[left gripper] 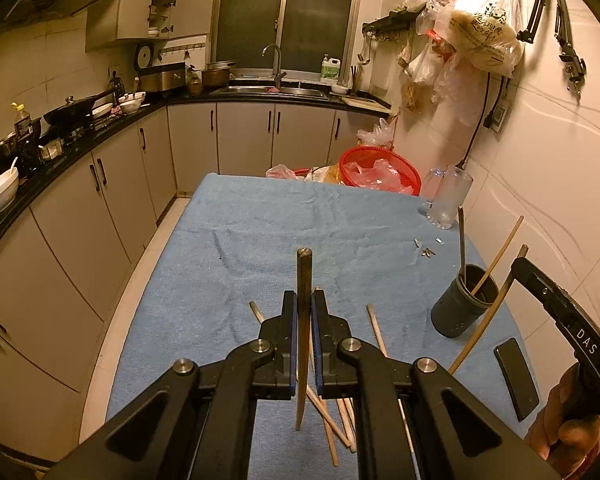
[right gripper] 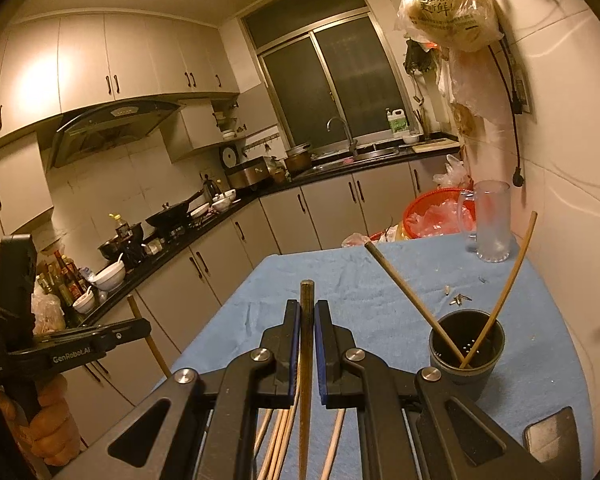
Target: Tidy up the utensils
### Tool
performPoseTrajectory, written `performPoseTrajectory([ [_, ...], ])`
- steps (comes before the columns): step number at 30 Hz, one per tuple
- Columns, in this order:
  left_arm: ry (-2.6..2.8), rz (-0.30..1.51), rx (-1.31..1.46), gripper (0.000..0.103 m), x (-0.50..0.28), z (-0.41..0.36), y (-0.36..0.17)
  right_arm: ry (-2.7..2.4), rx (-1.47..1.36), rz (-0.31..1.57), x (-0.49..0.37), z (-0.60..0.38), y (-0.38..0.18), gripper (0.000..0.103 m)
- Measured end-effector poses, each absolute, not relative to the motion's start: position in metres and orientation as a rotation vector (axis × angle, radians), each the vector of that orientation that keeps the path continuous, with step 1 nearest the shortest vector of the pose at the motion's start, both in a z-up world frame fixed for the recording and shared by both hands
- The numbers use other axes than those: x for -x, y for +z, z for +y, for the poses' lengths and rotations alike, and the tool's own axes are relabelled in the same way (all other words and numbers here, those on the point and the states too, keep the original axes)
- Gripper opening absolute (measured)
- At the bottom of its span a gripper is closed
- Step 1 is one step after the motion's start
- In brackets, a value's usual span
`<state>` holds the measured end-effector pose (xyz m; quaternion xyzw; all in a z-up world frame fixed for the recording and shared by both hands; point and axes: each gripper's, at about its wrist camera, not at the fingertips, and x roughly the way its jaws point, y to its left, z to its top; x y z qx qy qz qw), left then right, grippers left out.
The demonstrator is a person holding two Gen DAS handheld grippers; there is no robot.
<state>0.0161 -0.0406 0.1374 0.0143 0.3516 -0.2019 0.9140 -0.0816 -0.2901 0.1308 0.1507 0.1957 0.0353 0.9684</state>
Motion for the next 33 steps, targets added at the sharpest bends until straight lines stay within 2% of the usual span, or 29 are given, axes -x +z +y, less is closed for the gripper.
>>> performPoseTrajectory([
  [33, -0.502, 0.68, -0.051, 0.007, 0.0, -0.062, 0.172, 0.033, -0.368, 0.343, 0.105, -0.31, 0.149, 0.007],
])
